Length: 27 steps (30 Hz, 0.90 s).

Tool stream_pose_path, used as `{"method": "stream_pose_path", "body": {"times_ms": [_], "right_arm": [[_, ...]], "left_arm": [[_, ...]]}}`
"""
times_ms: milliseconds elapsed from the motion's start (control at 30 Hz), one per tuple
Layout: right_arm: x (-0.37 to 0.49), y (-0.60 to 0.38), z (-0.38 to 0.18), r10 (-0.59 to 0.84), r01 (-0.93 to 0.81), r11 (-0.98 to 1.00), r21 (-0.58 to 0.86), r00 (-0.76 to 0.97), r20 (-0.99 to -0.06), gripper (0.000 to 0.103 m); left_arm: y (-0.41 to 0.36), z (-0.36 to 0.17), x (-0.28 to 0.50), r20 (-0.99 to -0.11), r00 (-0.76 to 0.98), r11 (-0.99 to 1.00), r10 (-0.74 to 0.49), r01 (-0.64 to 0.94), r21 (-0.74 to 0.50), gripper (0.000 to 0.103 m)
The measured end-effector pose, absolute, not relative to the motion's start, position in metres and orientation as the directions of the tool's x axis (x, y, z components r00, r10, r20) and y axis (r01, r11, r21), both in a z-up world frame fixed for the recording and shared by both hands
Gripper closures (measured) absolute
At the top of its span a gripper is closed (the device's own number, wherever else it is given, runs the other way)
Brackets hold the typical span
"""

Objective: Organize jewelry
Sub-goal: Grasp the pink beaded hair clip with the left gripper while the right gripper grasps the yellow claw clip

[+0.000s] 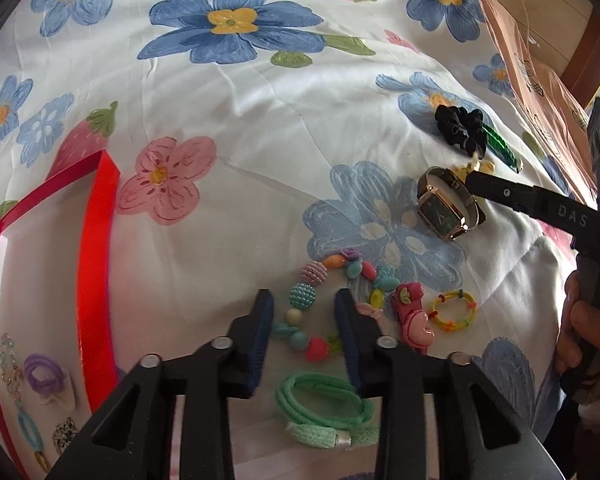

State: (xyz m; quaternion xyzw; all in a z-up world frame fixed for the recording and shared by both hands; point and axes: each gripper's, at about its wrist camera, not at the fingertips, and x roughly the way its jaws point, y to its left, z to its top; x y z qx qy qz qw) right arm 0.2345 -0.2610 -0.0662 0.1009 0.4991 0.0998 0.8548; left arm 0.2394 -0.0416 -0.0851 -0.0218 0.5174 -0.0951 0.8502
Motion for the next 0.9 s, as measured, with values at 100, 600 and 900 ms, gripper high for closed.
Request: {"method": "stream_pose_path", "body": {"times_ms": [100,600,900], "right_arm": [[0.235,-0.262,-0.067,0.266,-0.065,0.961,0.269,0.486,-0.833,0.074],[0.213,-0.247,-0.031,0.298,-0.135,0.954,0.268,0.537,-0.790,0.075],[0.199,-0.203,-0.015,0.387,-0.232,0.922,0.310,0.510,-0.768,0.075]], "left_arm": [[-0.043,-0.086,0.241,-0.872,0.448,0.978,-0.196,0.151,-0.142,0.091],[-0.018,-0.043,0.205,-0.810,0.550,0.979,-0.204,0.123,-0.163,0.091],[0.013,-0.009,0.166,-0.762,0.616,0.978,-0.199,0.083,-0.189,0.091]]}}
